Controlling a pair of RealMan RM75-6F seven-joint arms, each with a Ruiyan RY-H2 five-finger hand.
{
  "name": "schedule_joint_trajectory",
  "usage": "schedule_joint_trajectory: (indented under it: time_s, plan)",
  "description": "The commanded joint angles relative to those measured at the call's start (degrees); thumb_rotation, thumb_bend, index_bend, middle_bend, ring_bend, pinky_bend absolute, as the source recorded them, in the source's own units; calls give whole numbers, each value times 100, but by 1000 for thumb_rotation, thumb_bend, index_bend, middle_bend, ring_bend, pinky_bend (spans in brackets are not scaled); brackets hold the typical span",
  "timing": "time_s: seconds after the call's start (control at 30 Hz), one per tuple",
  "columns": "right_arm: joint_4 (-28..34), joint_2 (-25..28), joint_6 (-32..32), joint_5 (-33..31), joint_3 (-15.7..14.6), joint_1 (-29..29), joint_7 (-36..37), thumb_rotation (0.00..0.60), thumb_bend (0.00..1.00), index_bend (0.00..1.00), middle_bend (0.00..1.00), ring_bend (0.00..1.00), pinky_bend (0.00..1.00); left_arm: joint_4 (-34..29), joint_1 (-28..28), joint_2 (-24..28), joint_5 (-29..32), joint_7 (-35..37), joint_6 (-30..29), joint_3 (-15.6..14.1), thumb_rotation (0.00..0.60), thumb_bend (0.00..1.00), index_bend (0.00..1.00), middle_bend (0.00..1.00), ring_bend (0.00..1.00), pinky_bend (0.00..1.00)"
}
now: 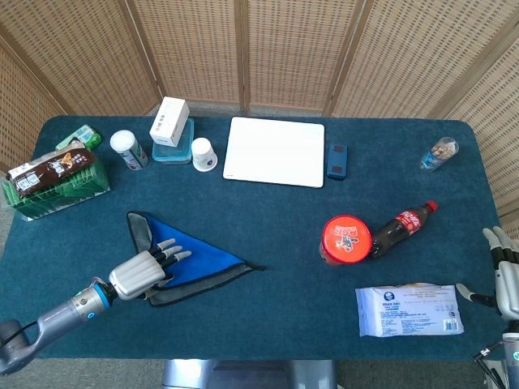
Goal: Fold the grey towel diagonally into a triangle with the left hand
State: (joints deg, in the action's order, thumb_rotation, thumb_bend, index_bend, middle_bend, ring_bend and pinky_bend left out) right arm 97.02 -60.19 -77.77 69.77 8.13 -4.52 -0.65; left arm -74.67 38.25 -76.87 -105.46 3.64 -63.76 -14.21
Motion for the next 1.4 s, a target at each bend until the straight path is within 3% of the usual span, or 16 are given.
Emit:
schedule_joint_trajectory:
  time_s: [0.03, 0.53, 0.93, 1.0, 1.13, 1.4]
  plan:
    - [-5, -3, 6, -8, 3, -3, -2, 600, 0, 61, 0, 0, 0, -10, -17, 13, -13, 45, 6, -28, 600, 537, 732, 0, 0, 0]
    - [-6, -36, 0, 3, -14, -14, -80, 600, 0, 61, 0, 0, 0, -18, -137, 133, -115, 108, 20, -181, 600, 536, 729, 0, 0, 0]
    - [8, -46, -2, -4, -17, -16, -105, 600, 0, 61, 0, 0, 0, 36, -157, 74, -185, 215, -15, -169, 600, 538, 654, 0, 0, 0]
    - [-2, -50, 6, -4, -19, -22, -116, 600, 0, 61, 0, 0, 0, 15, -180, 125, -186, 224, -42, -186, 600, 542, 571, 0, 0, 0]
    - [-12, -71, 8, -7, -28, -35, -195, 600, 0, 60, 0, 0, 0, -81, -188, 235, -191, 343, -63, -219, 600, 543, 279, 0, 0, 0]
    - [31, -70, 12, 22, -45, -33, -182, 600, 0, 60, 0, 0, 0, -107, -222, 328, -184, 342, -56, -233, 600, 485, 81, 0, 0, 0]
